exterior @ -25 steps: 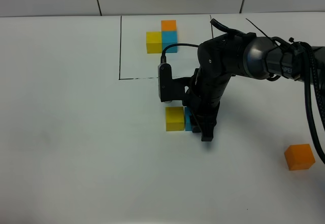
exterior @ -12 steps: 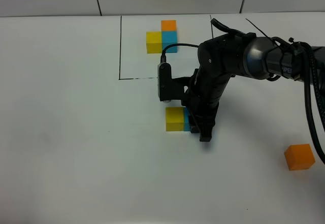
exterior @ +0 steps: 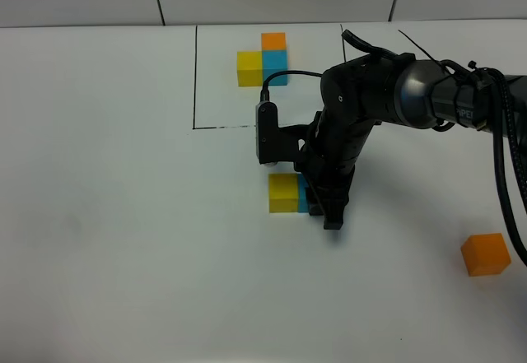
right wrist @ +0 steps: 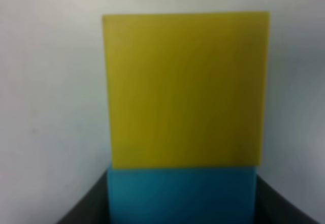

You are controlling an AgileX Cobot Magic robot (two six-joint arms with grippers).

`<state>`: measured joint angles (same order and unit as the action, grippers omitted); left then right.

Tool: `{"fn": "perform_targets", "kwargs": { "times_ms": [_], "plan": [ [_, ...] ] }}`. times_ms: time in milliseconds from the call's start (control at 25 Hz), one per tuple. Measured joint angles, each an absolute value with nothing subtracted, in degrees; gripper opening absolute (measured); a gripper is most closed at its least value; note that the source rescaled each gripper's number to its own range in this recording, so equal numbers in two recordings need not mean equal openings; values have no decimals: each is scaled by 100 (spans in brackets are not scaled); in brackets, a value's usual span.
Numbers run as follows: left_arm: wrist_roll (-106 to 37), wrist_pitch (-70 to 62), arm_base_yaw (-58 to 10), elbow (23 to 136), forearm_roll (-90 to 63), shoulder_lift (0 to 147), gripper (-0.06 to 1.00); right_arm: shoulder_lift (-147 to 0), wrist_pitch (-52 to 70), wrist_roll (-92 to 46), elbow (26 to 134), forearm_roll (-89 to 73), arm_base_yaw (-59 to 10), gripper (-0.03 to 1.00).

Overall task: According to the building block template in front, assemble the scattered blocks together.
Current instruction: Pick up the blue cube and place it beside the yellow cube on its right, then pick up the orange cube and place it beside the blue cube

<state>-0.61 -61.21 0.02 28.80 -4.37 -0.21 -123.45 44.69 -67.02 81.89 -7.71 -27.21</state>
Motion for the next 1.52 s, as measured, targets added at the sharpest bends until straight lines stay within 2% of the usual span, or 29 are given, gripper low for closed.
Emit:
{"fn": "perform_targets", "kwargs": {
  "times_ms": [520, 640, 880, 1000, 1280, 1520],
  "plan": [
    [-71, -6121, 2, 2880, -437, -21, 67, -12345, 4469, -6640, 8189, -740, -2721, 3],
    [-71, -6121, 2, 2880, -437, -21, 67, -12390, 4424, -6561, 8189, -735, -2721, 19],
    [-66, -6126, 7, 2880, -437, -21, 67, -12390, 4422, -6501, 8189, -685, -2721, 64],
    [-79, -6126, 7, 2880, -437, -21, 67, -12354, 4424, -6431, 8184, -617, -2721, 77],
    [-79, -6126, 7, 2880, -437, -21, 67, -11886, 4724, -5854, 8167, -505, -2484, 82],
    [-79, -6126, 7, 2880, -437, -21, 67, -11372, 4885, -4093, 7965, -367, -1607, 82]
  ]
}}
